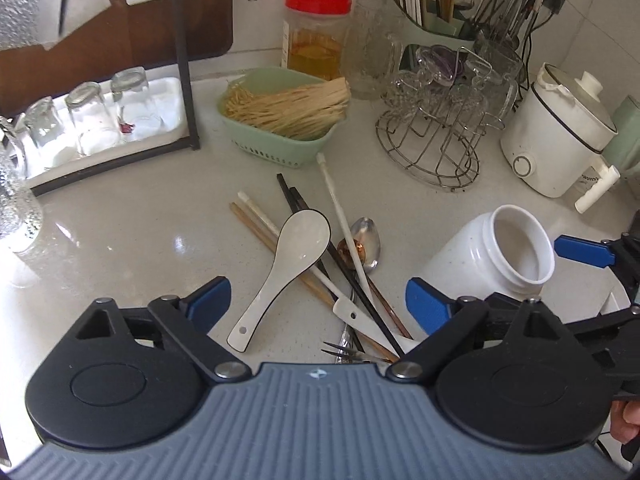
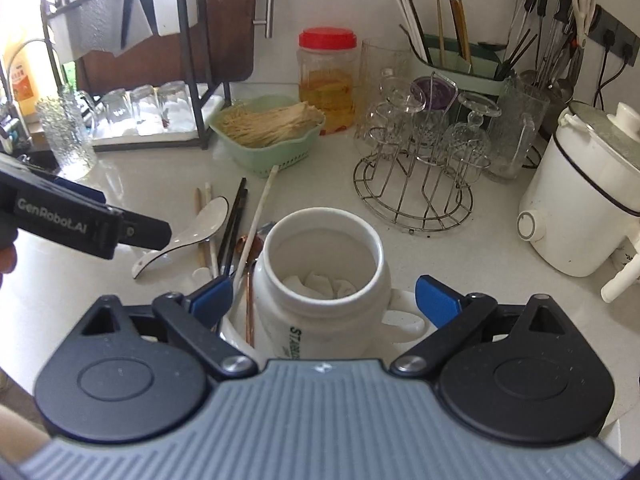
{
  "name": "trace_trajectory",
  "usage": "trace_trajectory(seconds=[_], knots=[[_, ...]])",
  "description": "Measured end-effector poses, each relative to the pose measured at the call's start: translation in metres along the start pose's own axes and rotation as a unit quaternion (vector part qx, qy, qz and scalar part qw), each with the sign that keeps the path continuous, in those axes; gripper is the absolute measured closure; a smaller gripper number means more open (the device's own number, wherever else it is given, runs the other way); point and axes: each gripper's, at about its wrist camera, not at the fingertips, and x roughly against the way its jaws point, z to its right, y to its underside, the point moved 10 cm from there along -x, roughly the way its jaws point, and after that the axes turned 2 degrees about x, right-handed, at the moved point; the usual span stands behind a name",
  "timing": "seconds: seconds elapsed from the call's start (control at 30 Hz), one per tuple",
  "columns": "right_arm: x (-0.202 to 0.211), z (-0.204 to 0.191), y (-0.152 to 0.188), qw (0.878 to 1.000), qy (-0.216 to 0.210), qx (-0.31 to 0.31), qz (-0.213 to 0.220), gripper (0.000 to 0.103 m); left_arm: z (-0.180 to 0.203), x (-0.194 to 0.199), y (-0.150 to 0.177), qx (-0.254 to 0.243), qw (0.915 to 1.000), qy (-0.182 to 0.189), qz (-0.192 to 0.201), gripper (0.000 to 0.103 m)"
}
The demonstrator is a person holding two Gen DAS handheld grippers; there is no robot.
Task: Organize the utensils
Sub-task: 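Move the left tool down onto the white ceramic spoon and close it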
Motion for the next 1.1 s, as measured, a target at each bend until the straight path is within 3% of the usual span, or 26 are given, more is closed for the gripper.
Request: trace_trajectory(seconds=[0.5, 0.7, 0.87, 1.1], knots=[[-0.02, -0.005, -0.002, 0.999, 0.005, 0.005, -0.033, 0.015, -0.003, -0.046, -0.013, -0.034, 0.9979, 0.026, -0.048, 0.024], [-0.021, -0.003, -0.002, 0.999, -0.002, -0.002, -0.036, 0.015, -0.001, -0.07, -0.016, -0.074, 0.9949, 0.021, -0.065, 0.038], [-0.021, -0.004, -0.002, 0.999, 0.005, -0.011, -0.034, 0.015, -0.006, -0.082, -0.022, -0.133, 0.9885, 0.008, -0.071, 0.04], [-0.024, -0.003, -0.005, 0.999, 0.001, -0.005, -0.043, 0.015, 0.001, -0.095, -0.031, -0.141, 0.9869, 0.025, -0.074, 0.042]])
